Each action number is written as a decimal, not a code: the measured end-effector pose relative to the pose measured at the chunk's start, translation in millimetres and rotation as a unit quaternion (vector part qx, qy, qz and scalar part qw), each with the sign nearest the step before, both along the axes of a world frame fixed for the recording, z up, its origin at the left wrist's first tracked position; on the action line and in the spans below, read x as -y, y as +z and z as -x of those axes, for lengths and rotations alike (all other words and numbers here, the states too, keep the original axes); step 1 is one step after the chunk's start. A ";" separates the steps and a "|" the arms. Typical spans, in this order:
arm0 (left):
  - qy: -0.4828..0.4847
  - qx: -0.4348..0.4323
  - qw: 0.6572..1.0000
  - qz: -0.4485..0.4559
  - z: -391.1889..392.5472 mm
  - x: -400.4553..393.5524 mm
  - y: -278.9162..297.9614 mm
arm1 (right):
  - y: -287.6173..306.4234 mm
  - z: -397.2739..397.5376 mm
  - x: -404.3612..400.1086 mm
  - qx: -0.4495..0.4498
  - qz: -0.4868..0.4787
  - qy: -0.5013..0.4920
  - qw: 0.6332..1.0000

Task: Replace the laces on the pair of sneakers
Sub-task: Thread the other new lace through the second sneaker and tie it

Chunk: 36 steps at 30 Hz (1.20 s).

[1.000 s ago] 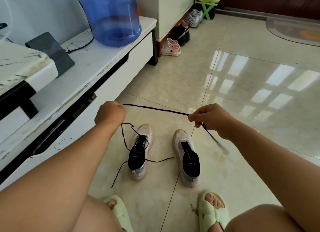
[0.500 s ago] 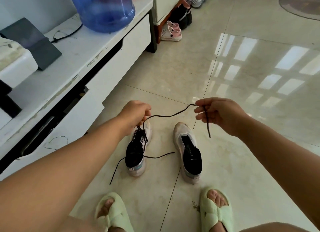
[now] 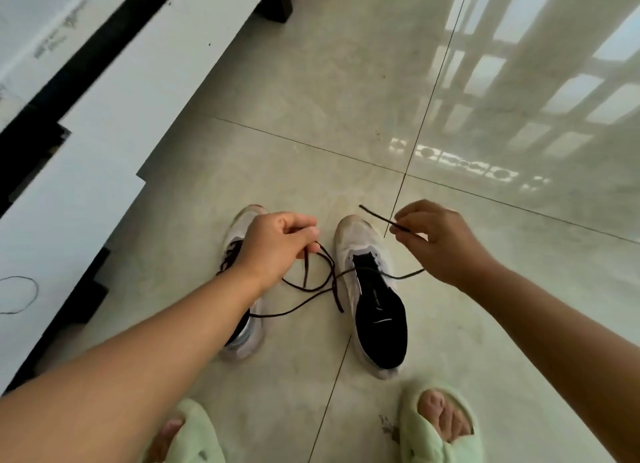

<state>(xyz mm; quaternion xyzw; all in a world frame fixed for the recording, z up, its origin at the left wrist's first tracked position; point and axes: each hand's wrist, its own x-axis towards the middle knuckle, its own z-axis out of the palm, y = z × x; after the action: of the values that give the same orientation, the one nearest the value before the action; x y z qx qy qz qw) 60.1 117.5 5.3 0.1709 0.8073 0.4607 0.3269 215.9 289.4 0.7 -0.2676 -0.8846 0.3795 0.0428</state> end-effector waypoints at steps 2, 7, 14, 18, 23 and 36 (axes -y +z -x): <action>0.043 0.022 0.999 -0.022 -1.7 -3.9 -15.0 | -14.4 2.4 3.1 -0.007 0.011 0.005 1.000; 0.110 0.090 0.986 -0.085 -16.9 -17.2 -42.2 | -41.6 5.6 22.3 -0.006 0.138 -0.029 0.990; 0.102 0.136 0.981 -0.098 -40.4 -36.5 -63.2 | -56.5 8.6 33.7 -0.004 0.175 -0.040 0.984; 0.038 0.127 0.990 0.042 -42.4 -32.4 -76.5 | -64.8 13.3 24.3 0.115 0.079 0.023 0.990; 0.006 0.058 0.988 0.141 -39.9 -21.5 -92.6 | -71.1 21.9 19.8 0.115 0.036 0.016 0.993; 0.008 0.030 0.994 0.108 -56.9 -6.4 -103.2 | -101.3 -1.2 38.6 -0.007 0.119 -0.147 0.982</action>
<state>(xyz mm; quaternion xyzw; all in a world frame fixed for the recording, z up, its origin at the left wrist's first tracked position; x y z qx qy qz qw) 117.0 123.9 -97.9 0.1140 0.8433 0.3788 0.3638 217.1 250.8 -100.6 -0.3956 -0.7836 0.4737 0.0717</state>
